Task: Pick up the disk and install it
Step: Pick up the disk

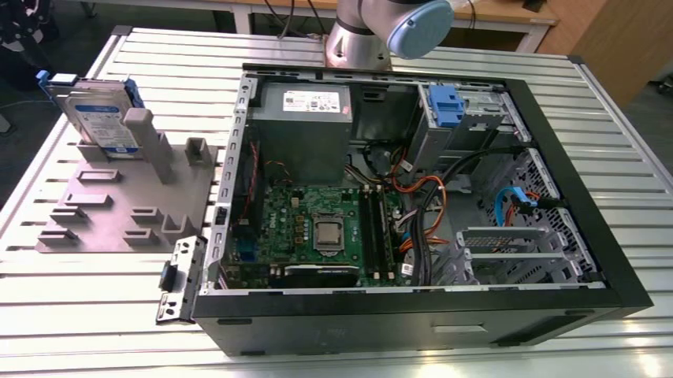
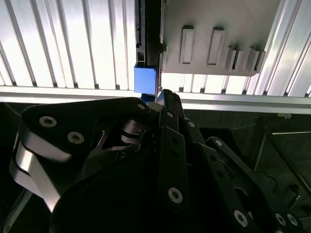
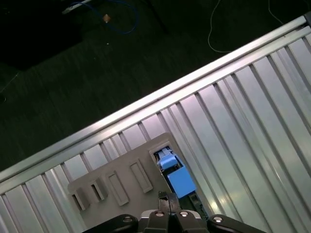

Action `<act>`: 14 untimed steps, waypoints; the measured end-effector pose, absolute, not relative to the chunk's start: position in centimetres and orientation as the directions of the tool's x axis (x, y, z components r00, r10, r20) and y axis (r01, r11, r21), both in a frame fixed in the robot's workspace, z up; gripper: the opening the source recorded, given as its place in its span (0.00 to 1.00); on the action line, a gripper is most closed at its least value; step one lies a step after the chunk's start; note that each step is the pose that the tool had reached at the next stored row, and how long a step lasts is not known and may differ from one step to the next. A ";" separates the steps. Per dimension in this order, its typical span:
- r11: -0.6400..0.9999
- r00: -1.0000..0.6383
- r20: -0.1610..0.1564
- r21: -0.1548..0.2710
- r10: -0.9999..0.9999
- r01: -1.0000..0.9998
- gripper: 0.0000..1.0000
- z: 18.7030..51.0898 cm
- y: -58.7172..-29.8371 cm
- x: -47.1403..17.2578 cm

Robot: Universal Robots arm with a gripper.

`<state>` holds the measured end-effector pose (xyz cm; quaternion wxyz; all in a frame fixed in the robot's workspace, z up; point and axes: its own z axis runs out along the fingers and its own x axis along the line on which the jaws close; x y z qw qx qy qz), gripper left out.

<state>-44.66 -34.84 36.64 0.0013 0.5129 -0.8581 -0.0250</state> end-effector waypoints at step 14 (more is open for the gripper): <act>0.287 -0.288 -0.023 0.044 -0.957 -0.957 0.11 36.6 -34.8 -44.7</act>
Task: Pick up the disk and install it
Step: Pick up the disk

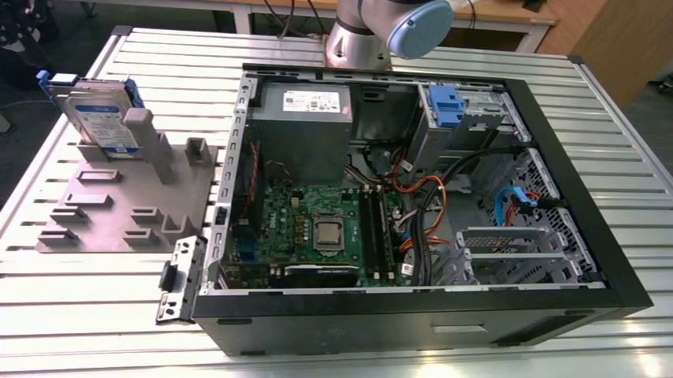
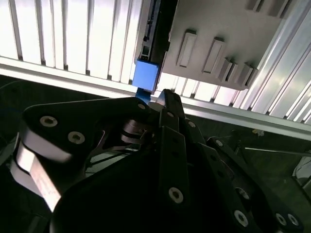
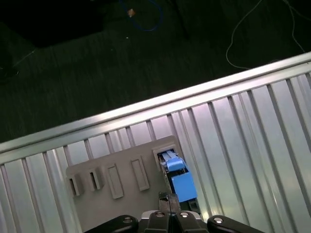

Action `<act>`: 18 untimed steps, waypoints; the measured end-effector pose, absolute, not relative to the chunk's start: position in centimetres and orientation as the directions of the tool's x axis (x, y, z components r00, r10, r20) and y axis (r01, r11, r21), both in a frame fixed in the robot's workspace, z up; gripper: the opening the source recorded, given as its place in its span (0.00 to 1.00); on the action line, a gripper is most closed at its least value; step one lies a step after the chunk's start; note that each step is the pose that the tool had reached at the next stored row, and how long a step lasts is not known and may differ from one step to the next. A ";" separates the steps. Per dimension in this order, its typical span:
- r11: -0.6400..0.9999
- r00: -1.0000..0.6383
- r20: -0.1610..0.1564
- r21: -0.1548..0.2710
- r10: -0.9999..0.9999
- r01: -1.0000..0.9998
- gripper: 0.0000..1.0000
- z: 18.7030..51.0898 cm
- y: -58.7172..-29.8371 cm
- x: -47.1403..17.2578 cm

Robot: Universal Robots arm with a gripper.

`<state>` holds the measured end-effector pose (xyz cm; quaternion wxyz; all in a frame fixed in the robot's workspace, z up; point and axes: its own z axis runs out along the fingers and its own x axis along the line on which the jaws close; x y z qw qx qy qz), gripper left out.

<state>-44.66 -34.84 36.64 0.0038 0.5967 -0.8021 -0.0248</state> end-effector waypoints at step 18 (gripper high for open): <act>0.192 -0.193 -0.023 0.044 -0.981 -0.980 0.11 36.6 -34.8 -44.7</act>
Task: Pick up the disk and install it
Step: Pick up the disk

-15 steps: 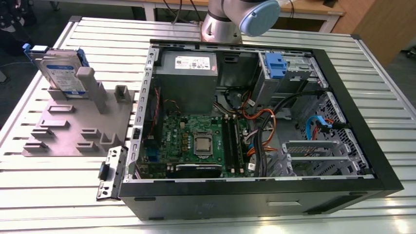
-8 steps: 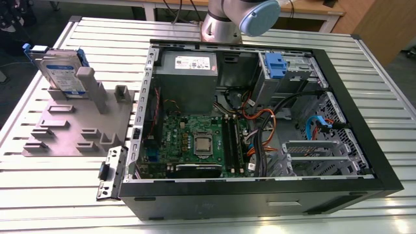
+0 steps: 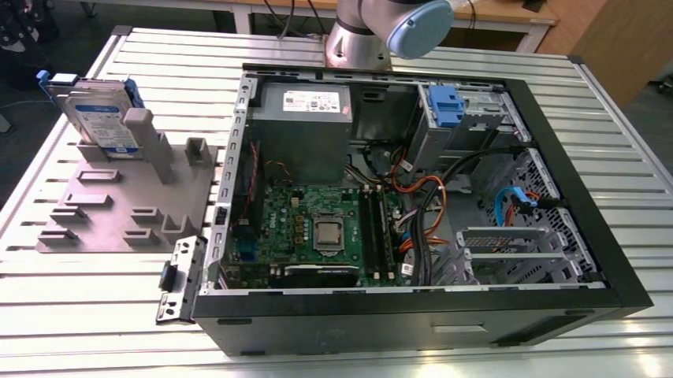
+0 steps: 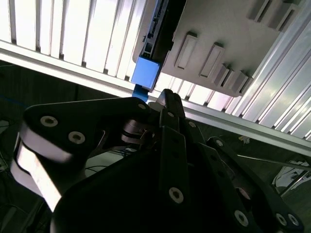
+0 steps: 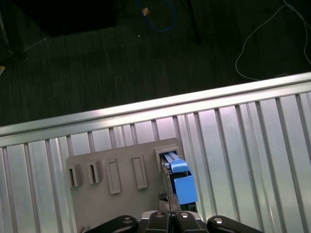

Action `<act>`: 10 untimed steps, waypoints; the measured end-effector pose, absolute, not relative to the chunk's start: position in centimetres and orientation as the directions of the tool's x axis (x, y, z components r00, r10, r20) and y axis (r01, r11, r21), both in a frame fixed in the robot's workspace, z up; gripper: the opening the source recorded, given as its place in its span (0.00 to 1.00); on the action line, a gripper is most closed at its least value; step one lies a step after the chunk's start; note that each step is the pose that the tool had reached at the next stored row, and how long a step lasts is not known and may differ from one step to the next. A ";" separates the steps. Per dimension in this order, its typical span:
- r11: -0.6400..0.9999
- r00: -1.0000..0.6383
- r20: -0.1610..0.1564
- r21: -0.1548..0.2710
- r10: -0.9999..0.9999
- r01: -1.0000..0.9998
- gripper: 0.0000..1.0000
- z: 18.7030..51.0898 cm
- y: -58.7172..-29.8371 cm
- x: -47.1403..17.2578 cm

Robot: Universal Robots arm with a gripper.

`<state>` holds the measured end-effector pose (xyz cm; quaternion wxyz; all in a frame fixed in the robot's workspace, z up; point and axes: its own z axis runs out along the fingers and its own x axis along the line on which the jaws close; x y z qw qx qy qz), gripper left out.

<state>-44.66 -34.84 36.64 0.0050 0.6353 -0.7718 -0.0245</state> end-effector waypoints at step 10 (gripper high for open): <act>0.188 -0.189 -0.023 0.044 -0.982 -0.981 0.29 36.5 -34.8 -44.7</act>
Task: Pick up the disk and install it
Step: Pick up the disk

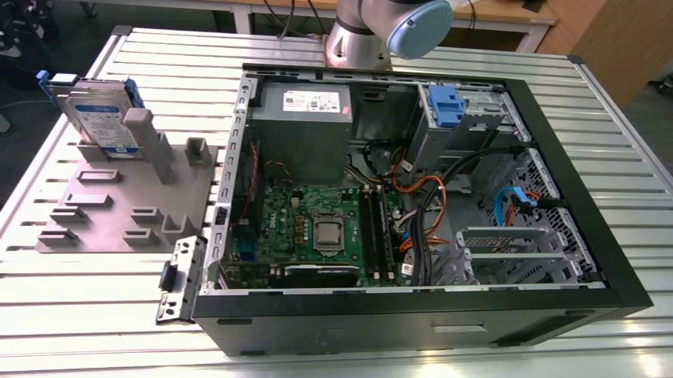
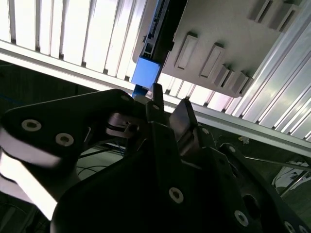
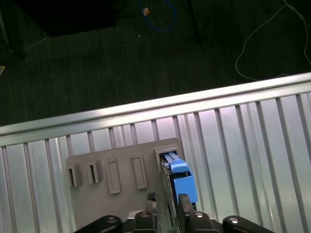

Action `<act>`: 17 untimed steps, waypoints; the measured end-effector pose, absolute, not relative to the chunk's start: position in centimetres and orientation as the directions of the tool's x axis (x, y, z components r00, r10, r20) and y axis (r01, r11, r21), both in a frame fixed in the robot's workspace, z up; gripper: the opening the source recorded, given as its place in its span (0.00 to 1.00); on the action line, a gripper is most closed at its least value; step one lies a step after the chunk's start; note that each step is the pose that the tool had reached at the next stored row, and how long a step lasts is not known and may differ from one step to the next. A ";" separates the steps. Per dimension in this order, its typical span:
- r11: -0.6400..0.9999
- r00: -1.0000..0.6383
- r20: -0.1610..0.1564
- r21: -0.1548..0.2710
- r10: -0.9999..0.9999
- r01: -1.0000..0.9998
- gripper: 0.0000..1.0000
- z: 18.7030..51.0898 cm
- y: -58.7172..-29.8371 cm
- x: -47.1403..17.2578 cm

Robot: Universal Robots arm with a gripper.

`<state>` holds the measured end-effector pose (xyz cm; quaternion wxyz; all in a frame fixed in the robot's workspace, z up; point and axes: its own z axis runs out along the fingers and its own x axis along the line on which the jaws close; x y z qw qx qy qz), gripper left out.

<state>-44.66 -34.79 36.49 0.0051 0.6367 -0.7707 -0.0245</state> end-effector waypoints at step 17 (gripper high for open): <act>0.155 -0.156 -0.023 0.006 -0.988 -0.988 0.59 34.7 -34.0 -44.8</act>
